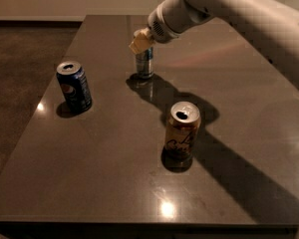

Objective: Move redbull can near orange can

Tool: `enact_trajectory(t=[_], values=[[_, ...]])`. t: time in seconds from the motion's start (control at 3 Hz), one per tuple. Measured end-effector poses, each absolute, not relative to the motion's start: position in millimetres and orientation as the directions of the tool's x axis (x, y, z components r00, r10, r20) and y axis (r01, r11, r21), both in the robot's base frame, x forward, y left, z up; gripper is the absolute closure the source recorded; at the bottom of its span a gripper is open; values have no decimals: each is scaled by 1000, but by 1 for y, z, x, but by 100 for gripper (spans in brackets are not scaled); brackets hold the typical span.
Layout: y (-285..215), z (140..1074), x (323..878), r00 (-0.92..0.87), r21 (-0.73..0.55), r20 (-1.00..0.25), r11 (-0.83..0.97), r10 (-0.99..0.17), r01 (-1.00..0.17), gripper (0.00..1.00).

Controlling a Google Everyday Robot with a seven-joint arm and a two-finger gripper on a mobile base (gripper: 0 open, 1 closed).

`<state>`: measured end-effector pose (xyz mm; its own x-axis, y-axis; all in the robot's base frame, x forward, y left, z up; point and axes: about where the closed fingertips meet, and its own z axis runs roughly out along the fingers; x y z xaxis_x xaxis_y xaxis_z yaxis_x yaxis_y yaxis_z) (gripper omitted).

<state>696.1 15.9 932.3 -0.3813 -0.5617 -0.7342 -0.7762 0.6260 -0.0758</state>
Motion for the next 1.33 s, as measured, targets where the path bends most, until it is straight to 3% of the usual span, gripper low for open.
enact_trajectory(t=[0.33,1.33], values=[[7,940,677,-348,-48,-748,568,-566,-822,100],[-42,954,607,-310,-37,-731,489,-608,-871,100]])
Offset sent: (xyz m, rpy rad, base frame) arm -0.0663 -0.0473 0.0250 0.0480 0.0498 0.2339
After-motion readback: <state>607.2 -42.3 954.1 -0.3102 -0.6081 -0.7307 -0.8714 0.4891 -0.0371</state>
